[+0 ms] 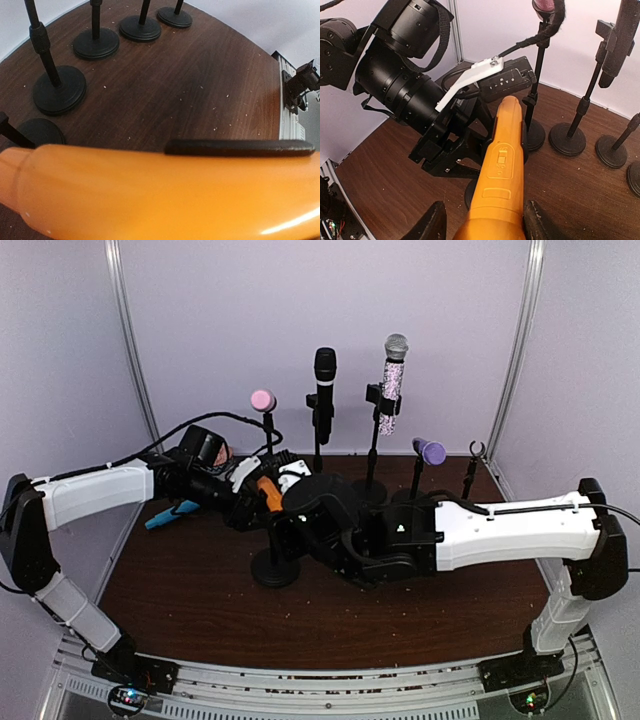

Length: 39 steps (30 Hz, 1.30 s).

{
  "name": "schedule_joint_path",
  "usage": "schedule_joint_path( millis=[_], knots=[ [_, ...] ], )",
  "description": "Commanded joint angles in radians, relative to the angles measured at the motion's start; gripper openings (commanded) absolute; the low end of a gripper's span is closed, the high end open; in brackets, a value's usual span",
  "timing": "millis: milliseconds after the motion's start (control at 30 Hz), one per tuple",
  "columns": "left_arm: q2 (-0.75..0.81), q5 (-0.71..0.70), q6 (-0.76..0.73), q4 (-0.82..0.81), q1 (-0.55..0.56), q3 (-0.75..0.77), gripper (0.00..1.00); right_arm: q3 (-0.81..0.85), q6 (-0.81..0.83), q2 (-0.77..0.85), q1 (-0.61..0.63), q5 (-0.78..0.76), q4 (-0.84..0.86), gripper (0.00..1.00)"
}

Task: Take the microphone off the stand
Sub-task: Hold the microphone stand with the microphone at the center of the board, then remove the microphone from the microphone stand.

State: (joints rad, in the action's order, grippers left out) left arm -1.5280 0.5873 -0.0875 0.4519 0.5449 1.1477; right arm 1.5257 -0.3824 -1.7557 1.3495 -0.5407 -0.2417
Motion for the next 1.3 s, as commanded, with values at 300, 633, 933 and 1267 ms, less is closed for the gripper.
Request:
schedule_joint_path(
  millis=[300,633,933,1267],
  knots=[
    [-0.026,0.123,0.079,-0.166,0.007,0.023,0.46,-0.069,-0.049,0.052,-0.011,0.148,0.128,0.0],
    [-0.013,0.145,0.022,-0.151,0.007,0.019,0.28,-0.095,-0.083,0.087,-0.036,0.214,0.129,0.0],
    [-0.006,0.136,0.07,-0.176,0.006,0.016,0.34,-0.098,-0.125,0.08,-0.063,0.261,0.134,0.0],
    [-0.101,0.137,0.173,-0.249,0.013,0.073,0.46,-0.127,-0.181,0.083,-0.096,0.283,0.141,0.0]
  ],
)
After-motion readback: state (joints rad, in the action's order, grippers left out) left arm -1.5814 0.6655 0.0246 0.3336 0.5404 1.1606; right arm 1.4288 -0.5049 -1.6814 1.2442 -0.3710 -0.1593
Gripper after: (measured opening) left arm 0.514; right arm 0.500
